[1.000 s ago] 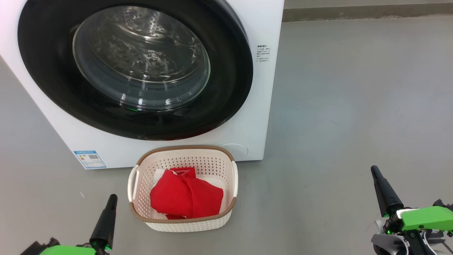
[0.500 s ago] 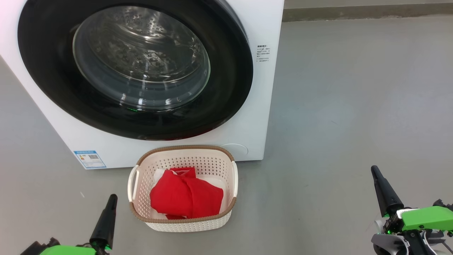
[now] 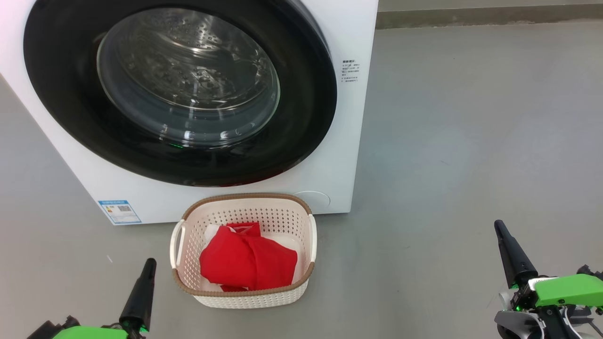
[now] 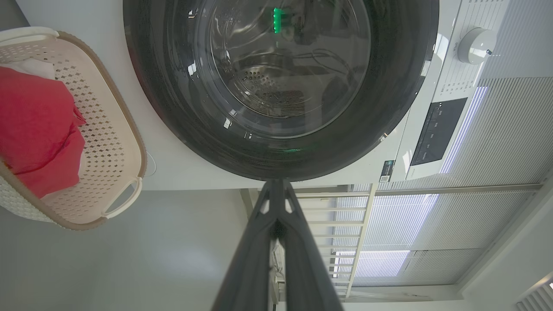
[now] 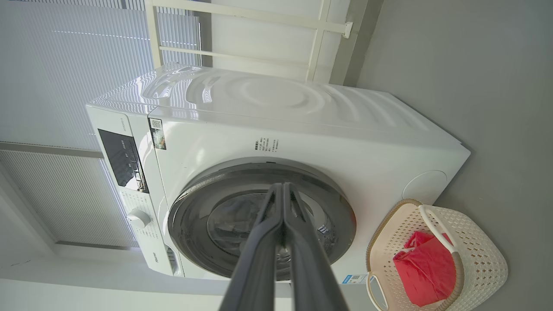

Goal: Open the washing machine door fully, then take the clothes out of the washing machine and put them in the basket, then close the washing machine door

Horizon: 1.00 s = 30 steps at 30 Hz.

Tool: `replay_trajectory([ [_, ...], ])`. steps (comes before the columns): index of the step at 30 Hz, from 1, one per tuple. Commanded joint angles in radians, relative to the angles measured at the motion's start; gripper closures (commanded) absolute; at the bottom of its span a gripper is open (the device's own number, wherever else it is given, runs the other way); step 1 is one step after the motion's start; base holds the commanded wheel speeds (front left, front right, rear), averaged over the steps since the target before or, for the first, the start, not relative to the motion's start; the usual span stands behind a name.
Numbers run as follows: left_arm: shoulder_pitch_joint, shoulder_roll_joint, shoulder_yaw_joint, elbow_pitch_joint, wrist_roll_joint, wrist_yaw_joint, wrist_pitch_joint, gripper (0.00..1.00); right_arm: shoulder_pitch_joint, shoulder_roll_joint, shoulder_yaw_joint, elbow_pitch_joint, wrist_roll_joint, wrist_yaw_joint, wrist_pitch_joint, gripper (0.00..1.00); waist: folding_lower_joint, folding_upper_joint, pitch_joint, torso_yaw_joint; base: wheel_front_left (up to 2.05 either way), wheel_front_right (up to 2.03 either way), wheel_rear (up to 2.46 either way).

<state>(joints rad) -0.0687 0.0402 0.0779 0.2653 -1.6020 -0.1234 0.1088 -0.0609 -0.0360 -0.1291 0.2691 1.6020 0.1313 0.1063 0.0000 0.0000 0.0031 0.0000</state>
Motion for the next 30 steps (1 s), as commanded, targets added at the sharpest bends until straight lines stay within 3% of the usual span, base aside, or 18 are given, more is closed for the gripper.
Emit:
replay_trajectory([
  [1, -0.039, 0.010, 0.036, -0.020, -0.007, -0.007, 0.004, 1.00, -0.047, -0.015, 0.016, -0.024, 0.007, -0.001, 0.007, 1.00, 0.0000, 0.0000, 0.000, 0.000, 0.00, 0.00, 0.00],
  [30, -0.039, 0.010, 0.036, -0.020, -0.007, -0.007, 0.004, 1.00, -0.047, -0.015, 0.015, -0.024, 0.006, -0.001, 0.007, 1.00, 0.0000, 0.0000, 0.000, 0.000, 0.00, 0.00, 0.00],
])
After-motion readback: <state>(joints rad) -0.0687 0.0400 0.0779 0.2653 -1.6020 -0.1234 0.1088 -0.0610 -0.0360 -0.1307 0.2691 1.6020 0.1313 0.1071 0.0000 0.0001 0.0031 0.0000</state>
